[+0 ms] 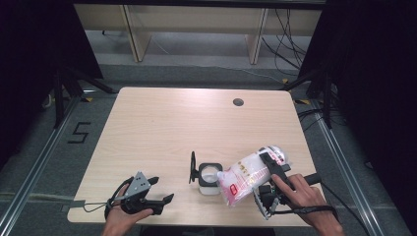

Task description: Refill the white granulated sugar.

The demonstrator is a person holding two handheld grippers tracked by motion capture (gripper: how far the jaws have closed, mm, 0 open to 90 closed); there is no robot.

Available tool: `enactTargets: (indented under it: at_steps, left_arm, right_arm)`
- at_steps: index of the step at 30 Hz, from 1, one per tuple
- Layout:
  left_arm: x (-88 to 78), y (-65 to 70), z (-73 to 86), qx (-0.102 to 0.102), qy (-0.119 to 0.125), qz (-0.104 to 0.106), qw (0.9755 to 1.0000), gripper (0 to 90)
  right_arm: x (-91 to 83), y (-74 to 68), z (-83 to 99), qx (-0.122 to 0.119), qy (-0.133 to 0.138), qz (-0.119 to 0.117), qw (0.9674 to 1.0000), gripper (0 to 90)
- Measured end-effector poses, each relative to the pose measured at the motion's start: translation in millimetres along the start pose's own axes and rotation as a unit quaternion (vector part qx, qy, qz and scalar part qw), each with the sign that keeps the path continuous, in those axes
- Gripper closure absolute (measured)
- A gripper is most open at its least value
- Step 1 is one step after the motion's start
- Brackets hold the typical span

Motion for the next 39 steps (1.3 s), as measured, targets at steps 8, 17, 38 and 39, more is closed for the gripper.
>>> enactTargets:
  at_steps: [8, 17, 38, 39]
  left_arm:
    - [-0.4, -0.4, 0.2, -0.002, -0.001, -0.003, 1.0, 20.2]
    - [-1.6, -1.4, 0.0, -0.002, -0.001, -0.009, 1.0, 20.3]
    - [-2.6, 0.5, 1.4, -0.004, -0.01, -0.015, 0.9998, 20.4]
    - [-2.6, 0.5, 1.4, -0.004, -0.01, -0.015, 0.9998, 20.4]
  right_arm:
    - [-1.2, -2.1, -0.4, -0.004, -0.01, -0.005, 0.9999, 40.8]
    - [-2.9, -1.3, -1.2, -0.002, -0.01, -0.002, 0.9999, 40.8]
    - [-3.1, 0.1, -6.0, -0.015, 0.003, 0.007, 0.9999, 40.9]
    - [-3.5, -0.5, -6.4, -0.019, 0.002, 0.003, 0.9998, 40.9]
Point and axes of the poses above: each handheld gripper's, and its own axes: x roughly forward along the jaws, z roughly out of its underside, y roughly to its right, the point moved 10 cm from there along x, roughly forward along the jaws, and after that the axes turned 14 degrees about x, right-handed, at the moved point
